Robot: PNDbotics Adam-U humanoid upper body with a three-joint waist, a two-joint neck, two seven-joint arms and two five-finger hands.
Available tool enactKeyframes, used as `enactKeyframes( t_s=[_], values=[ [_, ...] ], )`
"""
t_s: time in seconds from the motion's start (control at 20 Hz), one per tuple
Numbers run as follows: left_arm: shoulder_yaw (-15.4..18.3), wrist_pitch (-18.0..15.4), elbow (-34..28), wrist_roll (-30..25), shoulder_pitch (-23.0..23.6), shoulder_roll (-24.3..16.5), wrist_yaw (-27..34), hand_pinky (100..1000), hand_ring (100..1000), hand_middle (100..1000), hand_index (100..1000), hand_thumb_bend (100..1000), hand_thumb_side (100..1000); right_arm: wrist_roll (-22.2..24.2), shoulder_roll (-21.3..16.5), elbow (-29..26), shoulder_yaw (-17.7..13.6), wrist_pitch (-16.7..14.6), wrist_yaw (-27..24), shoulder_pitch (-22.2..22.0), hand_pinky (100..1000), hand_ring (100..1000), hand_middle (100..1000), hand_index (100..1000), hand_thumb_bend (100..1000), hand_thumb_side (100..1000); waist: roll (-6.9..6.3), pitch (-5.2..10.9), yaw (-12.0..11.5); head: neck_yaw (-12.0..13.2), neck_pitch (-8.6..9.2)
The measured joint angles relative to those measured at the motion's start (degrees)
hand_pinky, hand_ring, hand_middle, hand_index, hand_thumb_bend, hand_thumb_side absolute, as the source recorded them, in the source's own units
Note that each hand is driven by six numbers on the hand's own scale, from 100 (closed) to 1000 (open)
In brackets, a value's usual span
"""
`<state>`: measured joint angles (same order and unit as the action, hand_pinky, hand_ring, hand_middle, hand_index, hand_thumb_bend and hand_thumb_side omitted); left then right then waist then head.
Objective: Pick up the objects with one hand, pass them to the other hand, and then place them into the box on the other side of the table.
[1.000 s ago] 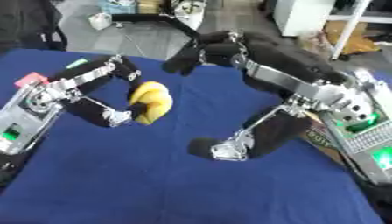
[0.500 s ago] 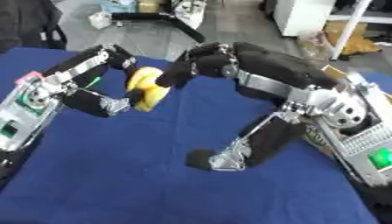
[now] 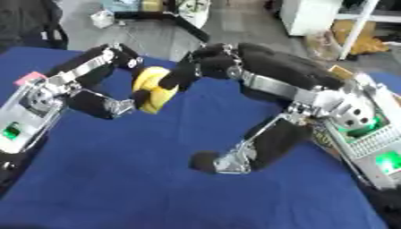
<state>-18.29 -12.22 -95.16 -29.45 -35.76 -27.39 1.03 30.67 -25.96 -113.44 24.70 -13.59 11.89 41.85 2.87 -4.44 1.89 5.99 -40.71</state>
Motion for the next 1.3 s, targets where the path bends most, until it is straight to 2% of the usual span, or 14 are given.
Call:
enactKeyframes(
  t_s=[0.3,0.5,0.7,1.3],
  values=[
    [-0.99,1.71,-1.02,-3.73,0.24,-0.52,5.34,551,420,345,440,158,275,-1.62,0.01,0.0,-0.32,-0.81,5.49,0.01,726,703,717,837,461,331,0.0,0.0,0.0,0.0,-0.03],
    [-1.42,3.03,-1.57,-5.1,0.35,-0.69,8.49,560,422,347,441,156,275,-3.35,0.13,0.0,-0.3,-0.93,8.27,0.01,695,652,659,800,452,317,0.0,0.0,0.0,0.0,-0.04],
    [-1.71,4.13,-2.57,-5.64,0.33,-1.03,11.17,574,423,347,441,153,275,-5.06,0.15,0.0,0.03,-1.05,9.84,0.0,638,620,623,779,439,307,0.0,0.0,-0.12,0.0,-0.06],
    [-3.5,6.15,-5.93,-4.88,-1.15,-1.63,14.55,584,425,349,442,139,276,-4.03,0.49,0.0,1.17,-0.9,12.73,0.05,616,602,600,746,414,277,0.0,0.0,-0.38,-0.01,-0.49]
  ],
)
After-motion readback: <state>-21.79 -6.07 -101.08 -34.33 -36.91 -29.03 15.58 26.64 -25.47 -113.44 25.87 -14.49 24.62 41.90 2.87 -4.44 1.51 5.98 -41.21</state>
